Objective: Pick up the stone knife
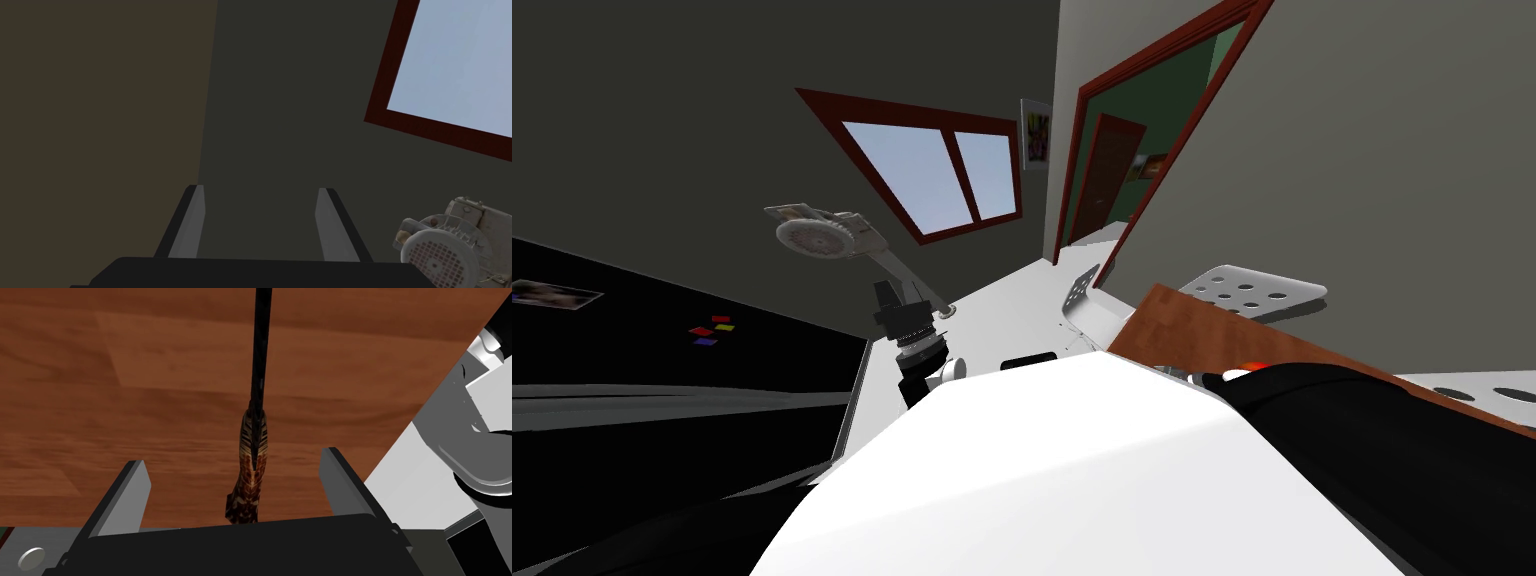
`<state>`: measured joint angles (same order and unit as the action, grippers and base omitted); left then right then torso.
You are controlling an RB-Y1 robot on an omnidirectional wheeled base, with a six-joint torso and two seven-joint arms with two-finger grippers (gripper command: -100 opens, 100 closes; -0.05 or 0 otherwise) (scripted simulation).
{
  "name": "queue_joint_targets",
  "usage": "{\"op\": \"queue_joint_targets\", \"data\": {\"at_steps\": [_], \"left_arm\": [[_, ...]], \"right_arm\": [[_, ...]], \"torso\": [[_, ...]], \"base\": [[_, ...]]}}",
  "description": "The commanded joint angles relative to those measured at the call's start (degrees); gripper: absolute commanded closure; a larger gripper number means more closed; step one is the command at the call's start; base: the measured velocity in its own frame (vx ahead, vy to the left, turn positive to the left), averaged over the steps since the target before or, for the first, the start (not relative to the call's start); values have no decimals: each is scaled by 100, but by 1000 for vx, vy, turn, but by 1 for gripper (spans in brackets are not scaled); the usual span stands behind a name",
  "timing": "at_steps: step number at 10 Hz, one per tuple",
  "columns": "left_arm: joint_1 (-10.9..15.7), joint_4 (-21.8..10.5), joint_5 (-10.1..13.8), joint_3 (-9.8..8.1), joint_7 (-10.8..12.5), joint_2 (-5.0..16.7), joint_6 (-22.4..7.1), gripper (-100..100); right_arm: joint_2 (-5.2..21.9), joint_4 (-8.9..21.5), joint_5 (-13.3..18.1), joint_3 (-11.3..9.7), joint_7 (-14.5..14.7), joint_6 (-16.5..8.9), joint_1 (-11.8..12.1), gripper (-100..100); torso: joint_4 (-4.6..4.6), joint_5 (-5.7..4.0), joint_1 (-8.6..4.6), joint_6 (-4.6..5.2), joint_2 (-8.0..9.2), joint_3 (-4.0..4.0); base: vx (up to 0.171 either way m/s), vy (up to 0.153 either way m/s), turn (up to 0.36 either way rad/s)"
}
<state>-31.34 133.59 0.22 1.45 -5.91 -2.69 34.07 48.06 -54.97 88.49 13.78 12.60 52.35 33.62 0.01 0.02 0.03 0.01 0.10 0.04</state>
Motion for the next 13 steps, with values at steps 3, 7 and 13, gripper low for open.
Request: {"op": "queue_joint_targets", "data": {"at_steps": [3,7,13], "left_arm": [[0,0,0,0,0,0,0,0],[0,0,0,0,0,0,0,0],[0,0,0,0,0,0,0,0]], "right_arm": [[-142,64,512,235,-74,188,-230,-100],[-405,172,1257,683,-248,550,-673,-100],[-535,231,1767,896,-334,726,-894,100]], "torso": [[0,0,0,1,0,0],[0,-1,0,0,2,1],[0,0,0,0,-2,-1]], "base": [[-8,0,-47],[-13,0,-68],[-6,0,-22]]}}
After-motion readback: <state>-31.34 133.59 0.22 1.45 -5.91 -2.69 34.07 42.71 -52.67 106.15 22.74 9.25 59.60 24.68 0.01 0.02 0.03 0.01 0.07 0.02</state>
